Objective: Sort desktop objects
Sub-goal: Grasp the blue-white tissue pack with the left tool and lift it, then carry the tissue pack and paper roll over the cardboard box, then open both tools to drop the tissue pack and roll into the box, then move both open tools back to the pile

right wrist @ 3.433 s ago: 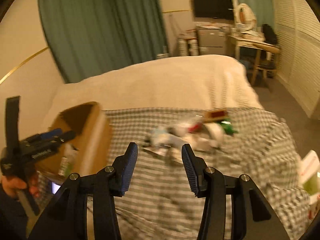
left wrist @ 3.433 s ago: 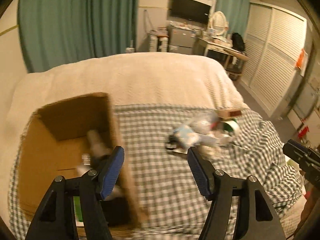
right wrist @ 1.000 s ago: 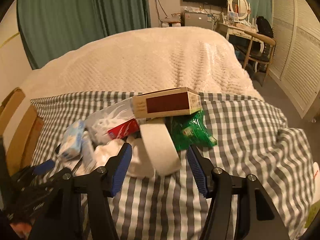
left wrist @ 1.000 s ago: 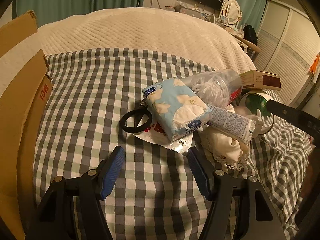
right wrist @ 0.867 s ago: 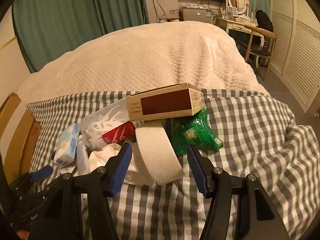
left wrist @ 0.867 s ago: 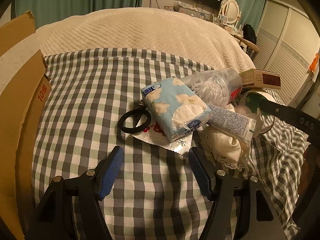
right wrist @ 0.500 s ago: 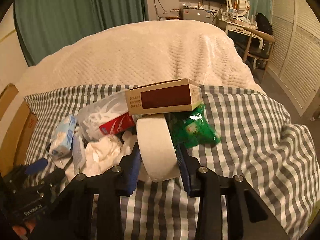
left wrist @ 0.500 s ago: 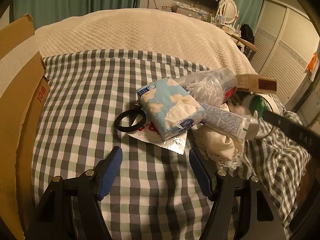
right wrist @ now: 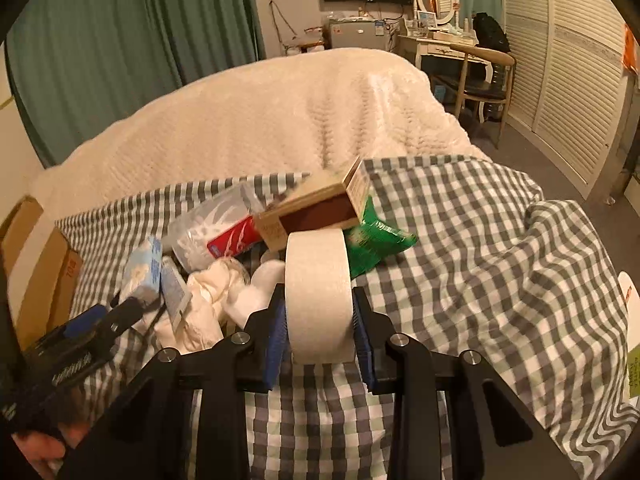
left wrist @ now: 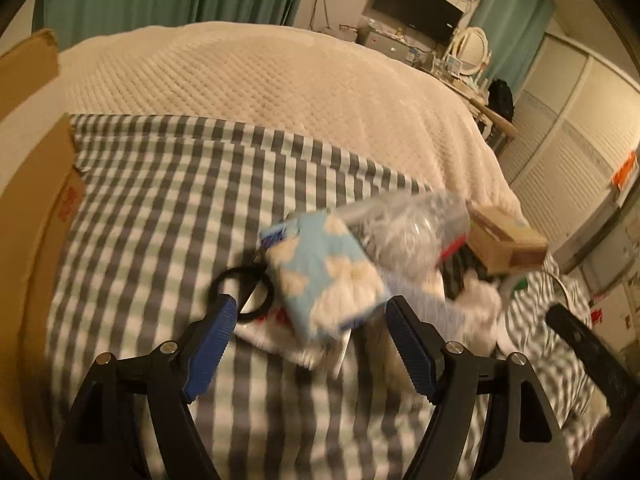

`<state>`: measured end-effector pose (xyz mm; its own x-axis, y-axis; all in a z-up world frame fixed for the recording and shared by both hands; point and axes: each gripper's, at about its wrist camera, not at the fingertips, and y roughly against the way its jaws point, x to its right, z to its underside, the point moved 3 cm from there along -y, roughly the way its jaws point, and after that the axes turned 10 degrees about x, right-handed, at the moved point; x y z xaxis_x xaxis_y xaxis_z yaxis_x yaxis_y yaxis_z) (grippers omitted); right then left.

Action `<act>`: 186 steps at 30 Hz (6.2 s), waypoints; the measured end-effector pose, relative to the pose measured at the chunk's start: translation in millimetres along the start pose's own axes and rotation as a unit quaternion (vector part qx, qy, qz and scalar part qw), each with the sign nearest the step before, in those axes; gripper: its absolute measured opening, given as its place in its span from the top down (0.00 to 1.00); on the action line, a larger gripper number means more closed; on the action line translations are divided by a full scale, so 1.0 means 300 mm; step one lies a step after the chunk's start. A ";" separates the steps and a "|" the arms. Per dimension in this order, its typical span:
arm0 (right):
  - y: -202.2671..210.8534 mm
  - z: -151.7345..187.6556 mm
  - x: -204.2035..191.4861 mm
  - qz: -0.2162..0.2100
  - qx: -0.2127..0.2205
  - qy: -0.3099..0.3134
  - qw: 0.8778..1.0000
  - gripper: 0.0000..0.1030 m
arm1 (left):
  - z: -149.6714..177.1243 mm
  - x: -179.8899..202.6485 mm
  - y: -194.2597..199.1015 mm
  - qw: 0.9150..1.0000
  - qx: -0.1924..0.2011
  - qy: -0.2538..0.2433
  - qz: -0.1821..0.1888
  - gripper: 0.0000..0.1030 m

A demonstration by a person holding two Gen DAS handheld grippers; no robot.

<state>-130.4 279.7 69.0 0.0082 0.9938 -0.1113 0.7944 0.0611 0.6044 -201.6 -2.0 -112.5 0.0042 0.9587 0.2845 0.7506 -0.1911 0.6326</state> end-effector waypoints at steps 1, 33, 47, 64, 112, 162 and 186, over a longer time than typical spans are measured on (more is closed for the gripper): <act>0.005 -0.007 0.002 0.000 0.004 -0.001 1.000 0.72 | -0.008 0.003 -0.017 1.000 -0.001 0.003 0.002 0.22; 0.117 -0.030 0.023 0.003 0.029 -0.007 1.000 0.72 | 0.000 -0.069 0.108 0.999 -0.018 0.006 0.046 0.87; 0.085 -0.019 0.057 -0.002 0.026 -0.024 0.999 0.72 | -0.064 -0.077 -0.051 0.998 0.008 0.058 0.014 0.17; 0.070 -0.002 0.042 0.010 0.017 -0.016 1.000 0.72 | -0.099 -0.115 -0.104 0.997 -0.012 0.070 0.039 0.54; 0.696 -0.050 -0.471 -0.127 0.048 0.051 0.989 0.72 | -0.277 -0.250 0.744 0.996 0.063 -0.045 0.037 0.70; 0.730 -0.090 -0.493 -0.132 0.067 0.053 0.988 0.60 | -0.231 -0.144 0.736 0.996 0.027 -0.081 -0.008 0.26; 0.251 0.115 0.029 -0.046 0.008 0.021 0.999 0.52 | 0.091 -0.075 0.082 0.996 -0.032 -0.073 -0.043 0.25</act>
<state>-49.8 289.9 86.3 -0.0909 0.9870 -0.1329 0.8002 0.1518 0.5802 -165.2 -22.5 -123.1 0.0417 0.9915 0.1235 0.7087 -0.1165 0.6958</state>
